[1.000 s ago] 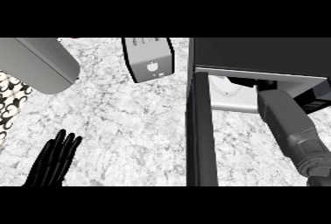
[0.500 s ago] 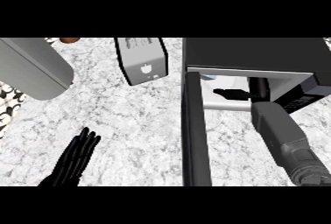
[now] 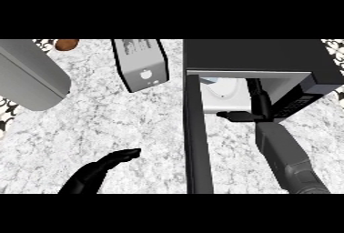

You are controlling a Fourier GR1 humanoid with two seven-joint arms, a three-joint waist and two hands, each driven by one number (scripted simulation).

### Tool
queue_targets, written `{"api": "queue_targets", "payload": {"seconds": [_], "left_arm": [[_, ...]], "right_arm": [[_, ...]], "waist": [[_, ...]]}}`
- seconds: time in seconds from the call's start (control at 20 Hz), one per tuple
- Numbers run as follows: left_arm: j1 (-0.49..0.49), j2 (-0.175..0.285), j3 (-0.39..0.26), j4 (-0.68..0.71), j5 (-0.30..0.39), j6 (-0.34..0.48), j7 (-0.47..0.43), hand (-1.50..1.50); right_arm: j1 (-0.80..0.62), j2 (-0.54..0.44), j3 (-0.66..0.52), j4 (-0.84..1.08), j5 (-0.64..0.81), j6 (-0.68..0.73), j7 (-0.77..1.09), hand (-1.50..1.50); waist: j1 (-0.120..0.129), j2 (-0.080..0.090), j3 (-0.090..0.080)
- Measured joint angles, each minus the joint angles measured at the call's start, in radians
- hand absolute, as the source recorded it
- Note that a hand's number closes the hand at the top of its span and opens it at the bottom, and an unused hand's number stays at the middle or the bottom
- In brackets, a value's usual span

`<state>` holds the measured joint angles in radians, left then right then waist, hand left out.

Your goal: Pick up the milk, place it into the microwave and close the microwave

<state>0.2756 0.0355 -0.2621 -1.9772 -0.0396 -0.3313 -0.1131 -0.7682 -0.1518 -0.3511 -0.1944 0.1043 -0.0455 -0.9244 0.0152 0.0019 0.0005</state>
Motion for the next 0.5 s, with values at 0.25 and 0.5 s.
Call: {"api": "queue_targets", "payload": {"seconds": [0.25,0.5], "left_arm": [[-0.074,-0.015,-0.056,0.079,-0.069,0.017,0.008,1.5],[-0.106,-0.029,-0.102,0.16,-0.124,0.041,-0.002,1.5]], "right_arm": [[0.096,0.021,0.032,-0.079,0.002,0.056,-0.046,-1.5],[0.238,0.022,0.074,-0.2,0.004,0.097,-0.052,-1.5]], "waist": [[-0.014,-0.012,-0.001],[-0.035,-0.018,-0.003]]}}
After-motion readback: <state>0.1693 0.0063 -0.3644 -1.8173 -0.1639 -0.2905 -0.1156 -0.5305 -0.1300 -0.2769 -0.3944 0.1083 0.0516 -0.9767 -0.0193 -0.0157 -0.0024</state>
